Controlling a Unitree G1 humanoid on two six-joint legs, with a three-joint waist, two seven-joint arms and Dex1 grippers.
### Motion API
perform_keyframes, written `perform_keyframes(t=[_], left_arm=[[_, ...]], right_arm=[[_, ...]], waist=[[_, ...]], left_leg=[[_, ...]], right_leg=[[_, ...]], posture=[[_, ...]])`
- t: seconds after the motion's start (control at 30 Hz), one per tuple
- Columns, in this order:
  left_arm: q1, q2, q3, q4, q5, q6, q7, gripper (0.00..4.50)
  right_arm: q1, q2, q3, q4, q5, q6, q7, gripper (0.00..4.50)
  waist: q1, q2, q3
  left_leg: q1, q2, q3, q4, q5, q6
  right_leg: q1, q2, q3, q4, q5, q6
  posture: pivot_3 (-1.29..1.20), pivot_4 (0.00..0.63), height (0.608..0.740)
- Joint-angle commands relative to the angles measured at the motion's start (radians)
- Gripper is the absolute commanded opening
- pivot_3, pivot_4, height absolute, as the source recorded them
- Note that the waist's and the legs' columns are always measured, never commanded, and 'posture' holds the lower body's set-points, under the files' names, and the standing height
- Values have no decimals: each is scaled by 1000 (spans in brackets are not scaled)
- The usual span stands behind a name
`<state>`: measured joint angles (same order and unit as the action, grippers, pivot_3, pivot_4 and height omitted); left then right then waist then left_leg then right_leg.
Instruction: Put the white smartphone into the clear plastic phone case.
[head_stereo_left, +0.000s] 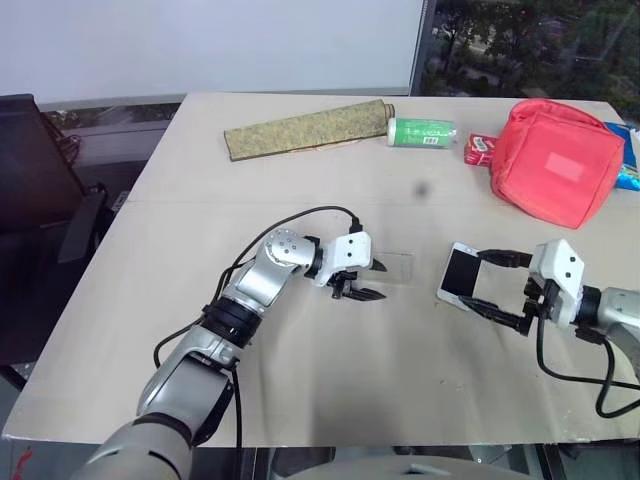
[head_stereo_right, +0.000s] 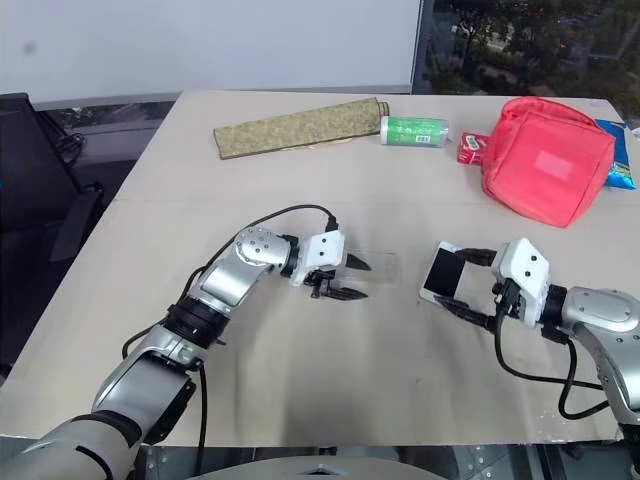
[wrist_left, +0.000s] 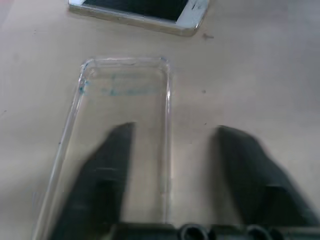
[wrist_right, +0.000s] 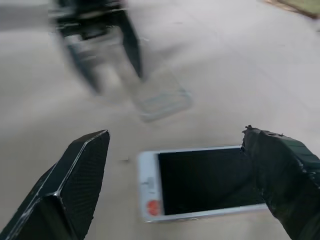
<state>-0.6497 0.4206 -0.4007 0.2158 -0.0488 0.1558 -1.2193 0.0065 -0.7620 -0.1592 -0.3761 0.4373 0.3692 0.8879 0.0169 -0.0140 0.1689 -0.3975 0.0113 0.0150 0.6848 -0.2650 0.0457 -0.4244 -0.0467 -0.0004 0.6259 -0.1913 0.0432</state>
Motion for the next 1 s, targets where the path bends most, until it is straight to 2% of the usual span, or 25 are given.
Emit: perform_keyframes(t=[0.03,0.13,0.3,0.4,0.53,0.63,0.73,0.8,1.0], left_arm=[[12,19,101,-209,-120,144,20,4480],[55,64,180,-370,-201,271,49,4480],[138,150,266,-553,-267,414,117,4480],[181,179,304,-645,-323,488,154,4480],[223,193,340,-716,-367,559,220,4480],[250,191,362,-744,-379,583,277,4480],[282,193,376,-771,-386,596,321,4480],[300,196,378,-782,-388,596,342,4480],[345,202,376,-823,-391,599,399,4480]], right_arm=[[-46,24,5,-4,-31,50,-95,4500],[-76,12,20,49,-91,11,-104,4500],[-225,-101,140,312,-292,-226,9,4500],[-399,-34,169,405,-218,-146,59,4500],[-551,-17,253,480,-148,-22,273,4500],[-688,-34,361,608,-174,26,467,4500],[-858,-27,498,805,-272,-43,671,4500],[-947,-2,582,931,-314,-106,720,4500],[-1110,132,714,1238,-361,-222,726,4500]], waist=[[-4,0,0],[-11,0,0],[-22,1,1],[-33,0,2],[-31,-1,3],[-24,-1,3],[-29,0,4],[-30,0,5],[-33,0,5]], left_leg=[[0,0,-1,0,0,0],[0,0,1,0,0,0],[0,-1,2,-1,0,0],[1,-1,4,-1,0,0],[2,1,4,-1,0,0],[1,2,2,-2,0,0],[0,1,5,-2,0,0],[0,0,5,-2,0,0],[0,0,5,-3,0,0]], right_leg=[[0,0,0,0,0,0],[-1,0,1,1,0,0],[-3,0,3,1,0,0],[-3,0,4,1,0,1],[-3,3,6,2,1,2],[-3,4,5,1,5,0],[-4,3,7,1,5,-1],[-5,2,8,0,4,-2],[-5,2,8,1,5,-2]], posture=[[0,150,740],[0,150,740],[0,150,740],[0,150,740],[0,150,740],[0,150,740],[0,150,740],[0,150,740],[0,150,740]])
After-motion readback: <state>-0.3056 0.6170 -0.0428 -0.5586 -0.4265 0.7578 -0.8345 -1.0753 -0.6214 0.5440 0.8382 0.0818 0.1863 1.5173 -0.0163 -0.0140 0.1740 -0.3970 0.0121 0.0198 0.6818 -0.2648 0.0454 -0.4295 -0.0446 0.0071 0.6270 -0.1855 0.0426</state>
